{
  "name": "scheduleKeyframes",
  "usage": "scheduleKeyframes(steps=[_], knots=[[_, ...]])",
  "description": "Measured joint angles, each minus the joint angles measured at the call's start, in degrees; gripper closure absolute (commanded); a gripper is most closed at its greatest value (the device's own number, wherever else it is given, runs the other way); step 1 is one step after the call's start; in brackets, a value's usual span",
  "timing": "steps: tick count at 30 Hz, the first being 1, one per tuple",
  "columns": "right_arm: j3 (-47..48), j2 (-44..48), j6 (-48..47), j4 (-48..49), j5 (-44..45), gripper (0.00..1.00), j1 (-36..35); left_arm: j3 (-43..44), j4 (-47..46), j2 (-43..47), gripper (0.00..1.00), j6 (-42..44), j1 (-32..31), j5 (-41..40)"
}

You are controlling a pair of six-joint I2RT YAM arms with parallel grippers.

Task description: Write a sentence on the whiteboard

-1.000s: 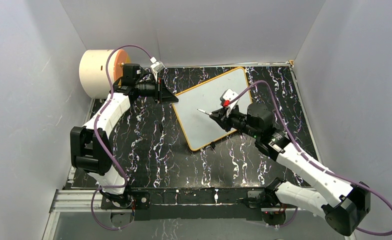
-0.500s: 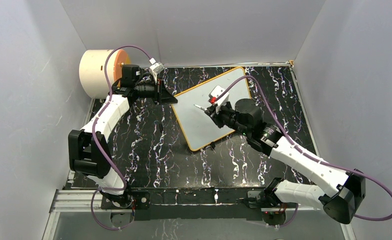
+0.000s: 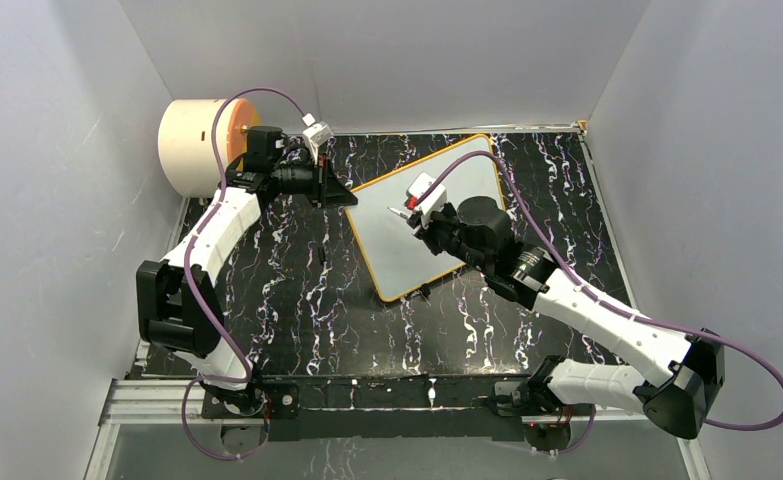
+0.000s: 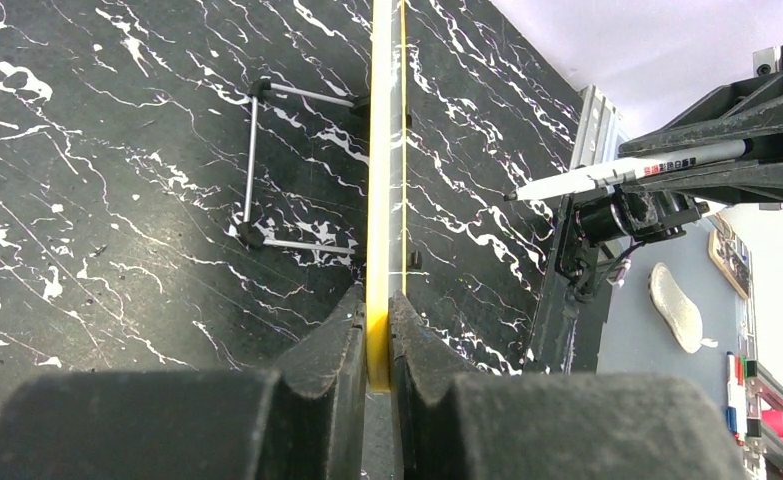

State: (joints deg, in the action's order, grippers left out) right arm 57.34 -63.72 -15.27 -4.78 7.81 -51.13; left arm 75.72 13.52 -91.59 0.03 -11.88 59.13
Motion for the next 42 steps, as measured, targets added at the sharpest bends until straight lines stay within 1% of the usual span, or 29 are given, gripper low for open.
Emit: scheduleKeyframes(steps=[5,7,10,13,17,21,23,26,31,34,35,42], knots=[[0.00,0.00,-0.44,0.11,0.42,1.00,0.00,1.27,1.53,-0.02,0.64,0.15,-0.57,-2.12],[0.00,0.00,-0.44,0.20,0.44,1.00,0.00,1.29,1.51,-0.02,0.57,-0.46,-0.70,-3.10],[0.00,0.07,-0.39,0.26,0.42,1.00,0.00,1.07,0.83,0.07,0.51,-2.16,-0.74,-4.17],[0.00,0.37,-0.31,0.26,0.37,1.00,0.00,-1.64,-2.16,1.64,0.49,-5.14,-0.74,-5.44],[-0.02,1.42,0.07,0.28,0.35,1.00,0.00,-7.15,-7.37,5.79,0.49,-10.45,-0.72,-7.17],[-0.24,2.80,0.42,0.79,-0.07,1.00,0.00,-12.57,-14.10,9.07,0.52,-15.93,-0.74,-7.89],[-0.66,3.32,0.59,1.66,-0.31,1.00,0.00,-14.05,-16.92,9.18,0.55,-18.14,-0.74,-7.72],[-0.98,3.54,1.14,1.99,-0.52,1.00,0.00,-14.51,-18.78,8.37,0.62,-19.80,-0.74,-7.45],[-0.98,3.54,1.60,2.27,-0.90,1.00,0.00,-14.14,-19.56,6.54,0.86,-19.37,-0.74,-6.29],[-0.98,3.43,1.62,2.36,-1.14,1.00,-0.07,-12.11,-18.29,4.00,0.98,-17.59,-0.74,-4.83],[-0.98,3.28,1.62,2.38,-1.18,1.00,-0.17,-11.34,-17.90,3.41,1.00,-16.85,-0.74,-4.17],[-0.85,0.26,1.62,2.32,-0.35,1.00,-1.86,-6.01,-11.91,0.46,1.00,-10.69,-0.72,-1.46]])
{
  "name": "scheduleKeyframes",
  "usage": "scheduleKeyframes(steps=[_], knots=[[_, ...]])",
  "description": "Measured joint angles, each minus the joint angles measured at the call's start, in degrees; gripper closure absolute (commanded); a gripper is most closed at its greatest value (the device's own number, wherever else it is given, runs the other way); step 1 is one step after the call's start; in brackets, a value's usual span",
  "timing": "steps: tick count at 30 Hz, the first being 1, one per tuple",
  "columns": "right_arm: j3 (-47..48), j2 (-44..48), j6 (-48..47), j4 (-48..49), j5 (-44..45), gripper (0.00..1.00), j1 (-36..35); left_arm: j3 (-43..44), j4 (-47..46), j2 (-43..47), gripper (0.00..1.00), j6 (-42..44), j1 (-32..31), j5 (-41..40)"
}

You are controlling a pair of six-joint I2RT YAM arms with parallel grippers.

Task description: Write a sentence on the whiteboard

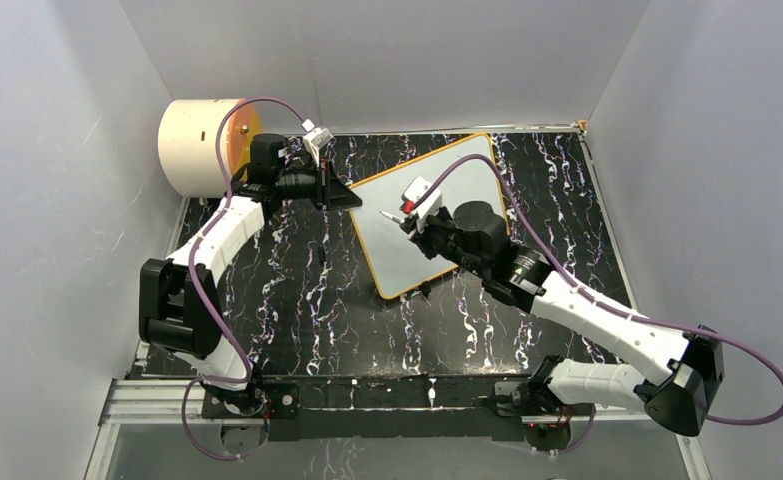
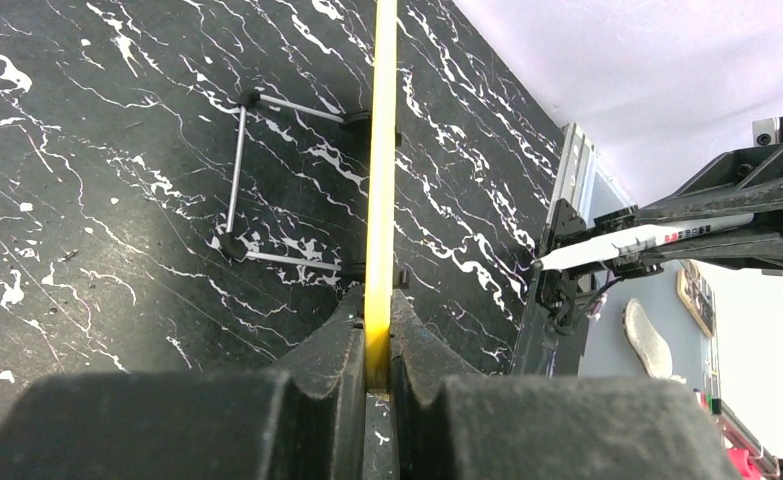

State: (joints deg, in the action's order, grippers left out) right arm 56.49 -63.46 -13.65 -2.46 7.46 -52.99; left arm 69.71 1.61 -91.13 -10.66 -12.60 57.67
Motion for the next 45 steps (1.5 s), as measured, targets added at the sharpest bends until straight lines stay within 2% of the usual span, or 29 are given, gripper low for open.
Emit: scheduleKeyframes(steps=[12,27,45], knots=[[1.29,-3.50,-0.07,0.02,6.38,1.00,-4.20,0.92,5.62,-0.09,1.00,6.43,0.24,1.75],[5.35,-7.56,-0.07,-0.15,13.14,1.00,-6.58,0.87,6.45,0.35,1.00,7.08,0.26,1.46],[6.84,-9.33,-0.11,-1.22,14.71,1.00,-7.21,0.76,6.60,0.48,1.00,7.21,0.26,1.42]])
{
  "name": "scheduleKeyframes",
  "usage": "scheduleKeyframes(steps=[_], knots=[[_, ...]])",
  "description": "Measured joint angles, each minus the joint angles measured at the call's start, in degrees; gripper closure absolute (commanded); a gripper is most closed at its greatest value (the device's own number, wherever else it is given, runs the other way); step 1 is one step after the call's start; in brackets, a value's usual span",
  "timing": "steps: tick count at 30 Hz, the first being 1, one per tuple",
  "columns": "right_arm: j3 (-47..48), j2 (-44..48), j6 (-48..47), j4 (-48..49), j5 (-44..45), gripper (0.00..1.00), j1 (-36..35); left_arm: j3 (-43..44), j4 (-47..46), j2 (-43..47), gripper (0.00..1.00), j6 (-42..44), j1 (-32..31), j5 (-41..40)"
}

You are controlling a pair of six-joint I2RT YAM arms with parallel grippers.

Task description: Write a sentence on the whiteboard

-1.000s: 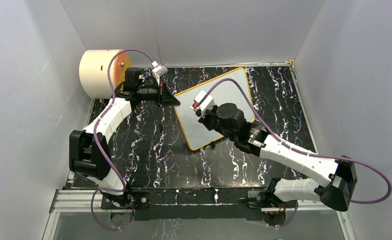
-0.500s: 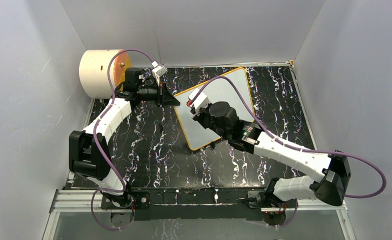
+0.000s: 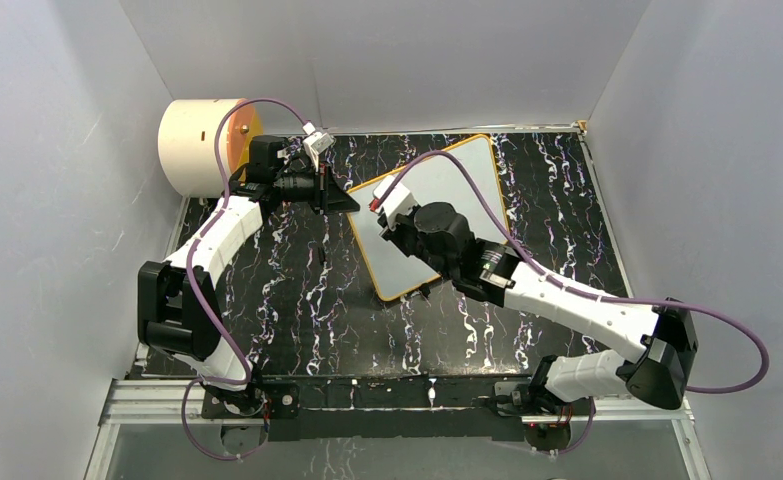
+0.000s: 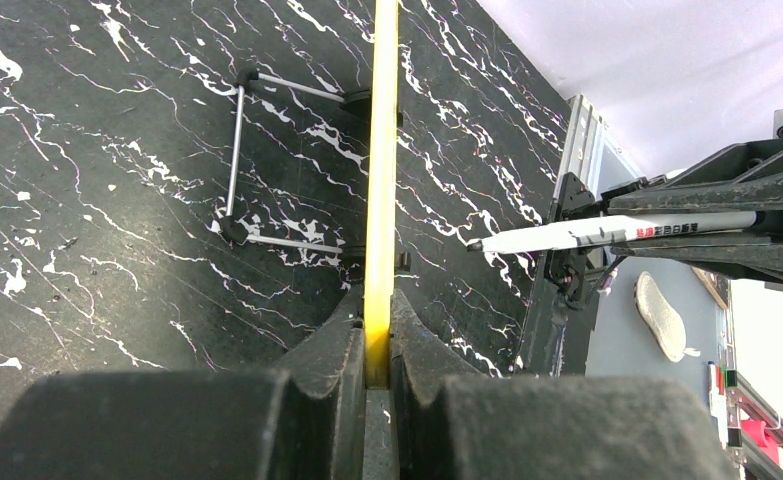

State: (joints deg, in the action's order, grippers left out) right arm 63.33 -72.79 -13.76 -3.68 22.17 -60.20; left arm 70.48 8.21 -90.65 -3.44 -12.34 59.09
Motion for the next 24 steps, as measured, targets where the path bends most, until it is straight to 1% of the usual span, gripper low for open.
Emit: scheduleKeyframes(steps=[11,24], knots=[[1.07,-3.50,-0.02,1.33,0.90,1.00,-0.31,-0.04,-0.02,0.00,1.00,0.02,0.00,0.02],[1.53,-3.98,-0.09,4.02,2.43,1.00,-0.31,-0.22,-0.13,0.02,1.00,0.02,0.13,0.17]])
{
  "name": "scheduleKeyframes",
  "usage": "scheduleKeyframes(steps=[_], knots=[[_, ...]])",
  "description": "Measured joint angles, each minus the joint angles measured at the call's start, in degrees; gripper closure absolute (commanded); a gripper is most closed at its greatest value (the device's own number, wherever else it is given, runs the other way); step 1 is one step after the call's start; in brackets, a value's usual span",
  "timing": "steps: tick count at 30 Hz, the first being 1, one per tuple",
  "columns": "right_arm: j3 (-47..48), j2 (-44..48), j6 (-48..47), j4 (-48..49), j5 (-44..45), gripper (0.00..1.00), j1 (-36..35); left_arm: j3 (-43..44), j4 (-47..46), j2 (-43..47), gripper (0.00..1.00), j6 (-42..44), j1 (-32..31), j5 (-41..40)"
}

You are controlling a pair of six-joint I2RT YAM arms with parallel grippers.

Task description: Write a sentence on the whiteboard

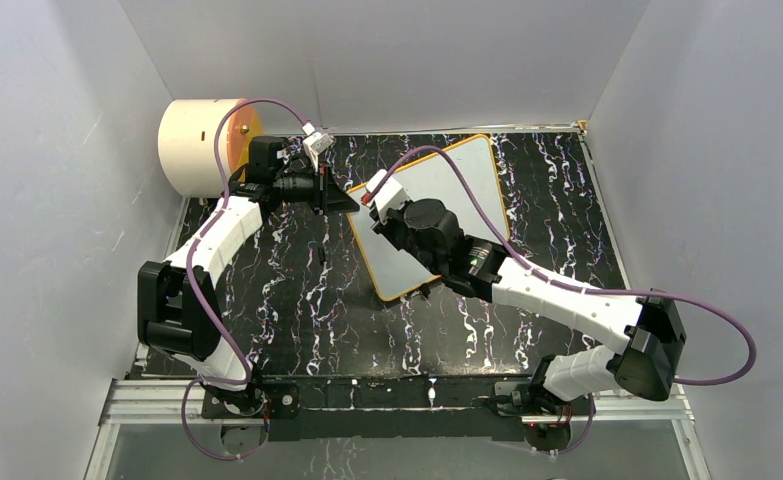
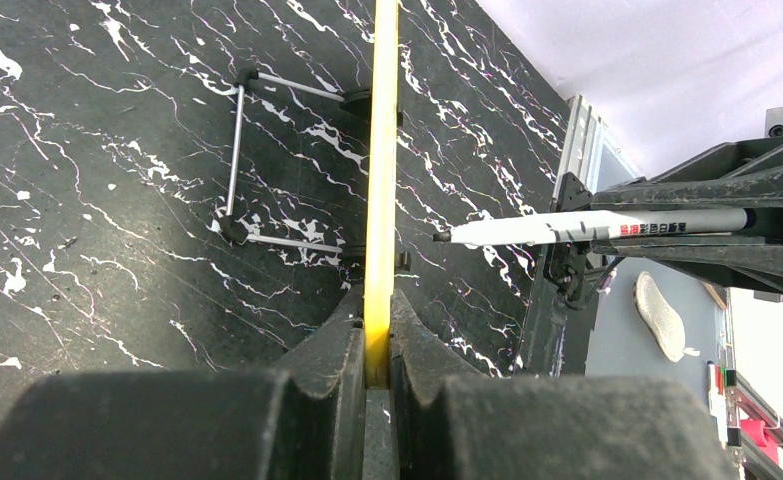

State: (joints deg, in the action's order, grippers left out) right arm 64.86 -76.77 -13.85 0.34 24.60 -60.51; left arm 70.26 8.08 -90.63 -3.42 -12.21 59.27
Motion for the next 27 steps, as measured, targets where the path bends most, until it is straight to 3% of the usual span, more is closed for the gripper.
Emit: scheduleKeyframes(steps=[27], knots=[[0.50,-2.36,-0.07,0.63,1.20,1.00,0.00,-0.11,-0.28,0.00,1.00,-0.11,0.02,0.20]])
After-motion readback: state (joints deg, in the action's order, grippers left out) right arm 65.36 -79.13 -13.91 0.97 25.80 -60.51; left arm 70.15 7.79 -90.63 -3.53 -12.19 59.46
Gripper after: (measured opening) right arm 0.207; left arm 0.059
